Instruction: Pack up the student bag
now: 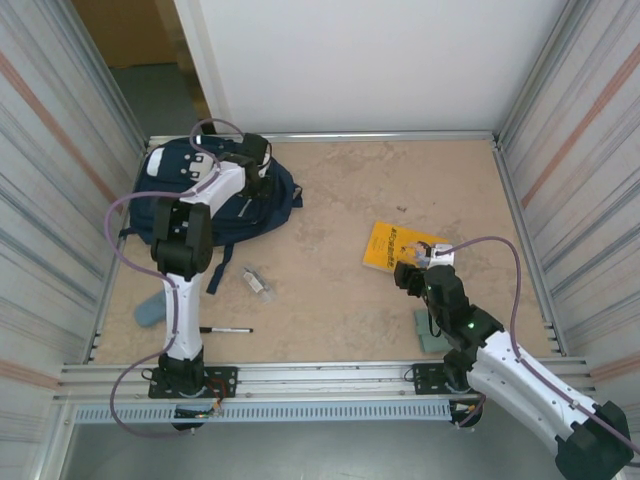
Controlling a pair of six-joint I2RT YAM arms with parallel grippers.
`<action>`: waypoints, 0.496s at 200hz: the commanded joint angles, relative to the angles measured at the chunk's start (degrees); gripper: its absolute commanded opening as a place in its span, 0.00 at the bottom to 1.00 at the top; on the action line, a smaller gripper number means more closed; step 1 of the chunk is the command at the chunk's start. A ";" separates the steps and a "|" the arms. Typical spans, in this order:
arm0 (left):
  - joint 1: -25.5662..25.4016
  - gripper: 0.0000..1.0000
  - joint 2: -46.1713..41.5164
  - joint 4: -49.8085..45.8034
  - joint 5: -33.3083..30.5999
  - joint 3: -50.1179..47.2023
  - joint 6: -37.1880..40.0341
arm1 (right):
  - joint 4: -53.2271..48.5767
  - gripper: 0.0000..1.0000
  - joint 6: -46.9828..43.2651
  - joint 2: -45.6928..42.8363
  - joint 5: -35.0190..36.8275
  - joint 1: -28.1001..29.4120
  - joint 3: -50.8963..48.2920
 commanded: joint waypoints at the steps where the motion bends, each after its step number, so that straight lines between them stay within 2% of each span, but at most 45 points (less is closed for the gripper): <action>1: -0.61 0.04 -0.70 -0.05 2.55 0.23 4.70 | -0.62 0.74 1.12 -0.56 -0.28 -0.35 -0.73; 11: -1.04 0.00 -1.86 1.06 4.21 -0.05 7.46 | -0.53 0.75 1.08 -0.34 -0.53 -0.50 -0.73; 27: -2.37 0.00 -3.80 1.95 7.52 -0.38 12.42 | -1.44 0.80 2.01 0.06 0.31 -1.29 -0.15; 51: -6.42 0.00 -6.33 1.78 11.26 0.16 23.63 | -4.35 0.80 4.88 0.76 1.44 -3.00 1.02; 76: -10.68 0.00 -9.56 4.31 12.42 -2.38 33.07 | -6.28 0.80 4.68 2.54 -2.59 -5.58 3.46; 99: -12.36 0.00 -12.32 7.31 19.23 -5.41 38.64 | -12.52 0.78 6.08 6.14 -5.80 -7.36 8.47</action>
